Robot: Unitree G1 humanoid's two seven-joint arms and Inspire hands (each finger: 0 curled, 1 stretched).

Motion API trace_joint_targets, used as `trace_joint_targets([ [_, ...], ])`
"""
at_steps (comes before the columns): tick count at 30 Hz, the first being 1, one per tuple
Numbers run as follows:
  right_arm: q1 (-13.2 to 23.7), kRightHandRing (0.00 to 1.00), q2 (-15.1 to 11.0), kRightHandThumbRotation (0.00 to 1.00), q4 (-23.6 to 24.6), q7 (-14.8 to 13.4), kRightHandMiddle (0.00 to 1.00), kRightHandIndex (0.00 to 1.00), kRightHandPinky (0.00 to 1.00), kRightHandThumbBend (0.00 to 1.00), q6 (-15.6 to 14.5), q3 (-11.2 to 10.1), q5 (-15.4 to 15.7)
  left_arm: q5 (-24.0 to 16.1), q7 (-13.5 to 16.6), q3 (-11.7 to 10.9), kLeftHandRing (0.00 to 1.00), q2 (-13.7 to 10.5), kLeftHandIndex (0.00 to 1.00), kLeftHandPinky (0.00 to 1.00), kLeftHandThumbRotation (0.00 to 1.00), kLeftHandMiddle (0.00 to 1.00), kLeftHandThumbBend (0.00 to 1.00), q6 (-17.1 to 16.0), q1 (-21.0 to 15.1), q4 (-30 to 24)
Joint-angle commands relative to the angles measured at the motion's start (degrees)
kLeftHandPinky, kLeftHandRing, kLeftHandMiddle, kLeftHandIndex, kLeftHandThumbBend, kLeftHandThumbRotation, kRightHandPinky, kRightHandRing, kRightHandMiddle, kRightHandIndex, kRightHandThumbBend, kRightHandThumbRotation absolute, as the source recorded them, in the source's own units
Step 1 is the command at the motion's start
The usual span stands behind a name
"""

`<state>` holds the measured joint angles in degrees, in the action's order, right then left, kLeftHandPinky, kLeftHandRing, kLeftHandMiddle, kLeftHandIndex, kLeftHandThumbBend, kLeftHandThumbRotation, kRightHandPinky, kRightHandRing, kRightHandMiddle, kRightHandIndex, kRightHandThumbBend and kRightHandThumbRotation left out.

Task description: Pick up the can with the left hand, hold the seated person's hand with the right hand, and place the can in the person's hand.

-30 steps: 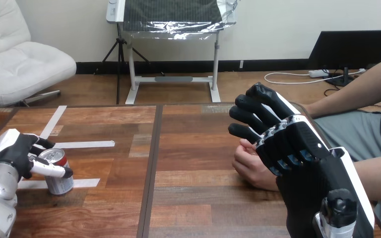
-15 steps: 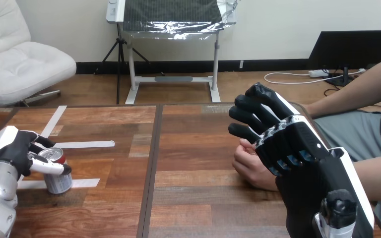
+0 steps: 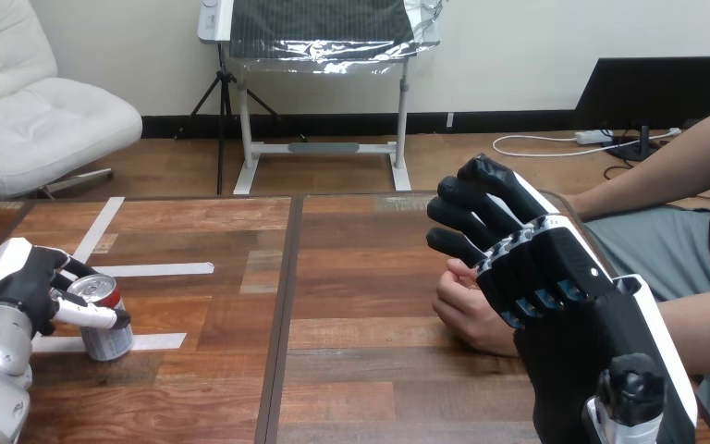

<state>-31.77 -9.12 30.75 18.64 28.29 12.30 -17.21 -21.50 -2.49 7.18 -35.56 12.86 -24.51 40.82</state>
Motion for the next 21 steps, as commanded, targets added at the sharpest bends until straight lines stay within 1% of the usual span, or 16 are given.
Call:
trace_joint_targets([
  [1,1.33,0.88,0.47,0.85,1.85,-0.16,0.87,0.88,0.85,1.00,1.24,-0.60,-0.14,-1.55,1.43,0.38,0.55,-0.26,0.62,0.47,0.00,0.60,0.72,0.21,-1.70,-0.55],
  [5,1.29,0.88,0.39,0.86,1.90,-0.10,0.87,0.88,0.85,1.00,1.23,-0.65,-0.23,-1.81,1.81,0.42,0.54,-0.18,0.60,0.46,0.00,0.59,0.73,0.18,-1.68,-0.59],
  [10,1.21,0.88,0.44,0.86,1.90,-0.20,0.88,0.88,0.86,1.00,1.36,-0.78,-0.06,-2.19,2.31,0.53,0.57,0.03,0.57,0.49,0.00,0.60,0.74,0.04,-1.99,0.31],
  [14,1.11,0.88,0.45,0.87,1.87,-0.19,0.88,0.88,0.85,1.00,1.54,-0.84,0.07,-2.43,2.39,0.67,0.58,0.01,0.55,0.49,0.00,0.60,0.74,-0.14,-2.22,1.08],
  [21,1.09,0.88,0.48,0.87,1.77,-0.11,0.88,0.88,0.85,1.00,1.70,-0.89,-0.07,-3.30,2.07,1.44,0.58,-0.11,0.51,0.48,0.00,0.60,0.74,0.59,-2.36,0.82],
])
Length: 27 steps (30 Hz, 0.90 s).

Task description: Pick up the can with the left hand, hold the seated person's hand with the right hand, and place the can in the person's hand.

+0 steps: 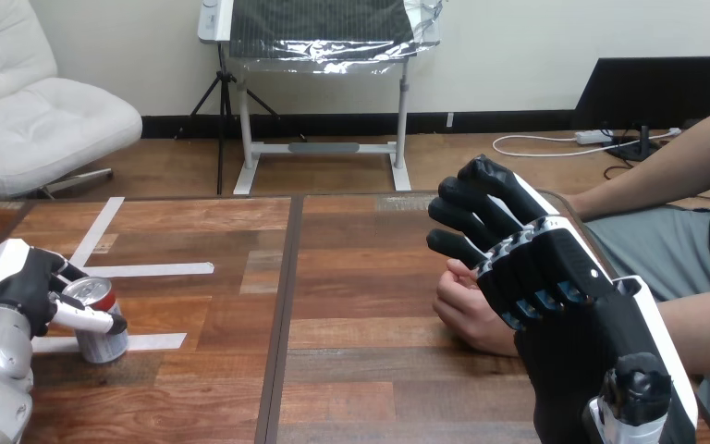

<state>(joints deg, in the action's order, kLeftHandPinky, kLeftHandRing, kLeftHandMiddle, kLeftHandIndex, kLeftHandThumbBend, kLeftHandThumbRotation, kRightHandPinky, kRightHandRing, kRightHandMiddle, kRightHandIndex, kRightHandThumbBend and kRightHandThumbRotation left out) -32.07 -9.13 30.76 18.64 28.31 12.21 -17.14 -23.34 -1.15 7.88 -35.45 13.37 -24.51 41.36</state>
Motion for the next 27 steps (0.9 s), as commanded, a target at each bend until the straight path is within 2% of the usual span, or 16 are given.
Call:
trace_joint_targets([
  [1,1.40,0.88,0.50,0.87,1.71,-0.09,0.88,0.88,0.85,1.00,1.73,-0.81,-0.17,-1.54,0.78,0.79,0.58,-0.21,0.51,0.48,0.00,0.60,0.74,0.12,-2.36,0.26],
  [11,1.49,0.88,0.50,0.86,1.59,0.05,0.88,0.88,0.85,1.00,1.99,-0.88,-0.30,-2.37,1.25,1.36,0.55,-0.31,0.52,0.45,0.00,0.59,0.75,0.56,-2.21,-0.16],
  [27,1.56,0.87,0.51,0.86,1.54,0.11,0.88,0.88,0.84,1.00,1.92,-1.01,-0.57,-3.49,4.03,1.21,0.52,0.20,0.51,0.42,0.00,0.55,0.72,-0.48,-1.88,0.28],
])
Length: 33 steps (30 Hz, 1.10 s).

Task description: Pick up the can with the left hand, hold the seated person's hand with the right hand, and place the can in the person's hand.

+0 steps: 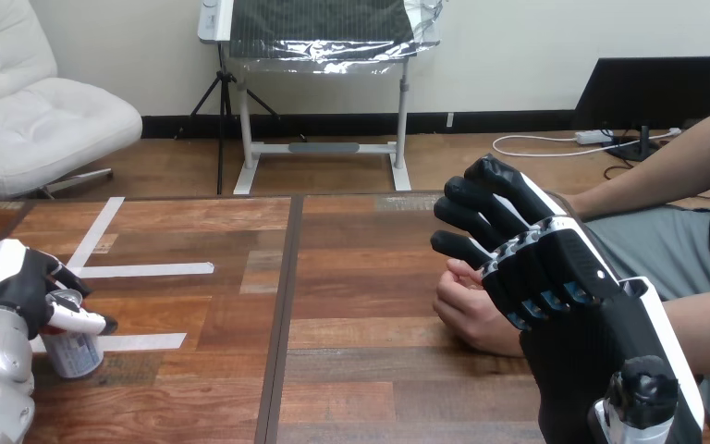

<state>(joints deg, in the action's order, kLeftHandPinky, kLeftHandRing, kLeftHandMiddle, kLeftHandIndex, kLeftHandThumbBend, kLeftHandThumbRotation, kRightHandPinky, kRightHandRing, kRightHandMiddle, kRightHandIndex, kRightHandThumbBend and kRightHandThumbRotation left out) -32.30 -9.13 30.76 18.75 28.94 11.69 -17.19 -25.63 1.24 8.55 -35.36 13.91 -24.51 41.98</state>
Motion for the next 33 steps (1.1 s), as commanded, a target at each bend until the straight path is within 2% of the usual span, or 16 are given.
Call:
trace_joint_targets([
  [1,1.80,0.87,0.50,0.86,1.56,0.00,0.88,0.88,0.84,1.00,1.28,-0.49,-0.52,-1.14,1.72,0.49,0.52,0.13,0.50,0.42,0.00,0.55,0.72,-1.08,-1.83,-0.38],
  [14,1.74,0.88,0.42,0.85,1.61,0.03,0.88,0.88,0.84,0.99,1.02,-0.59,-0.62,-0.62,3.23,0.01,0.52,0.08,0.49,0.44,0.00,0.55,0.74,-3.26,-1.01,-0.82],
  [21,2.03,0.88,0.44,0.85,1.32,0.24,0.88,0.88,0.85,0.98,1.23,-0.64,-0.80,-0.24,3.35,-0.38,0.53,-0.07,0.48,0.47,0.00,0.55,0.75,-4.06,-0.61,-1.39],
  [30,2.15,0.88,0.53,0.85,1.39,0.25,0.88,0.88,0.85,0.98,1.04,-0.59,-0.75,0.05,3.25,-0.61,0.50,-0.29,0.49,0.44,0.00,0.54,0.74,-4.96,-0.42,-1.35],
  [33,2.26,0.88,0.49,0.85,1.36,0.31,0.88,0.89,0.85,0.98,0.94,-0.60,-0.86,-0.12,3.36,-0.54,0.51,-0.40,0.49,0.46,0.00,0.54,0.74,-5.27,-0.43,-1.16],
])
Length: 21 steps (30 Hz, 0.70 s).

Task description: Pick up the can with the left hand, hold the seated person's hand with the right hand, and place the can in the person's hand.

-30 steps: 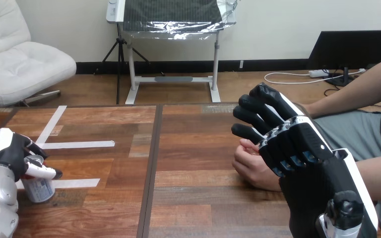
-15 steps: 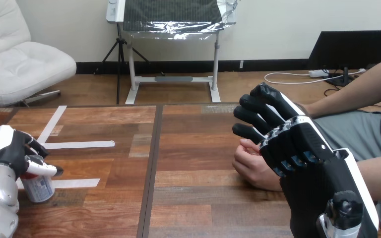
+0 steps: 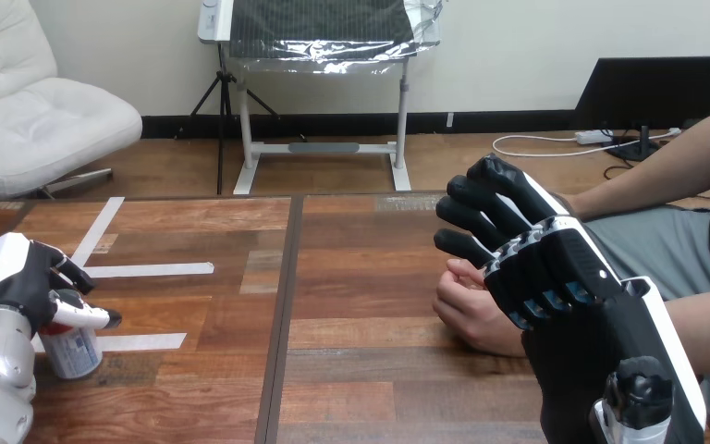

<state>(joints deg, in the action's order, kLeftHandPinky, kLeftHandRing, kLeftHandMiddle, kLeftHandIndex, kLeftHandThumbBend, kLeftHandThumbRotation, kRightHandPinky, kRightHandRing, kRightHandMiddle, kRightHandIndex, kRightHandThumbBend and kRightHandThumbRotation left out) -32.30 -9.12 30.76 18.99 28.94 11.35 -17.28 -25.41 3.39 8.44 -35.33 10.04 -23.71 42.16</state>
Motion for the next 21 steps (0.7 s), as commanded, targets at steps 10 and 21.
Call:
trace_joint_targets([
  [10,2.26,0.88,0.53,0.85,1.59,0.02,0.88,0.89,0.86,0.99,0.60,-0.27,-0.71,0.25,1.36,-1.01,0.50,-0.58,0.50,0.47,0.00,0.53,0.75,-2.90,-1.10,-0.55],
  [21,2.19,0.88,0.39,0.85,2.17,-0.26,0.88,0.88,0.85,1.00,-0.30,-0.23,-0.93,0.55,0.87,-1.39,0.47,-0.52,0.50,0.40,0.00,0.51,0.74,-2.19,-0.69,-1.79],
])
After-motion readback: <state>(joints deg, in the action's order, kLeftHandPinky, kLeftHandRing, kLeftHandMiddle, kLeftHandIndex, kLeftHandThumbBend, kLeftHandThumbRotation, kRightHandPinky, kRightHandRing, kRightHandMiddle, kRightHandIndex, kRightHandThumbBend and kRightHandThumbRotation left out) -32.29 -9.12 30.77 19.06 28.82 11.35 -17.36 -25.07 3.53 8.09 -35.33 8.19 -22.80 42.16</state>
